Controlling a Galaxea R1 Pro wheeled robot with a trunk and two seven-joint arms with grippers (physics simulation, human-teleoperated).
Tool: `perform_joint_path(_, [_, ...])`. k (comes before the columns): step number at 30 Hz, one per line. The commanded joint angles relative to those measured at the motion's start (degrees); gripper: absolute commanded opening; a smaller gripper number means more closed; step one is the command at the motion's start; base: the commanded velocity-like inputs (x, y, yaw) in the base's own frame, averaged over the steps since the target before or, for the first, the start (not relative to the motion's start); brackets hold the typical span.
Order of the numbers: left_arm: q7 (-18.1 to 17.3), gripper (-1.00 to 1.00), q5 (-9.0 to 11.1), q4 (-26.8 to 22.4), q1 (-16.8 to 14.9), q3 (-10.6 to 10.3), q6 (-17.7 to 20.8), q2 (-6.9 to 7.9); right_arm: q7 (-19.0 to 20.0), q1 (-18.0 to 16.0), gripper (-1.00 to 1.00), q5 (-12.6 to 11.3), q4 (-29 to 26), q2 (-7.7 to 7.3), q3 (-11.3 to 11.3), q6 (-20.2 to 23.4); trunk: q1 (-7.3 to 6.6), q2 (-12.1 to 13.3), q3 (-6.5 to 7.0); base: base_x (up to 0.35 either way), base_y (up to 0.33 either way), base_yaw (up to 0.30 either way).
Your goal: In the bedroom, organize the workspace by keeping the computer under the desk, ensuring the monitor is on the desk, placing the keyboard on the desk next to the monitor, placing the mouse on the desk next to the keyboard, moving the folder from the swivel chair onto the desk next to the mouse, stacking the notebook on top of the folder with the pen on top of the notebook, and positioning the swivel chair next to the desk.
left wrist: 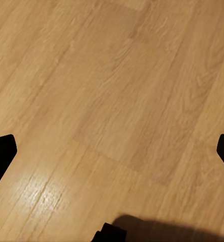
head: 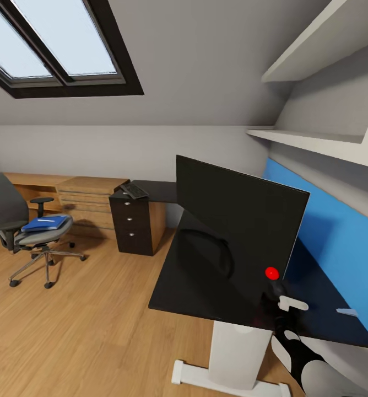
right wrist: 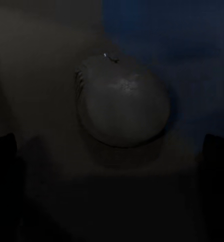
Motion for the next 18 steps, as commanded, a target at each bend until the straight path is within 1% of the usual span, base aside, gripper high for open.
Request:
perform_joint_path(1, [0.2,1.0,0.5,0.0,0.0,-0.4,-0.2,0.02,0.3,0.0,1.0,-1.4,1.7,-0.01,-0.6,0.0,0.0,0.0,-0.07,0.0,-0.011,0.0])
perform_joint_path(14, [0.2,1.0,0.5,0.0,0.0,-0.4,-0.2,0.02,0.3,0.0,1.0,-1.4,1.7,-0.01,-0.6,0.0,0.0,0.0,-0.07,0.001,-0.003,0.0])
perform_joint_path(18, [0.3,1.0,0.5,0.0,0.0,-0.4,-0.2,0.02,0.3,0.0,1.0,-1.4,1.7,0.01,-0.6,0.0,0.0,0.0,-0.07,0.108,0.0,0.0])
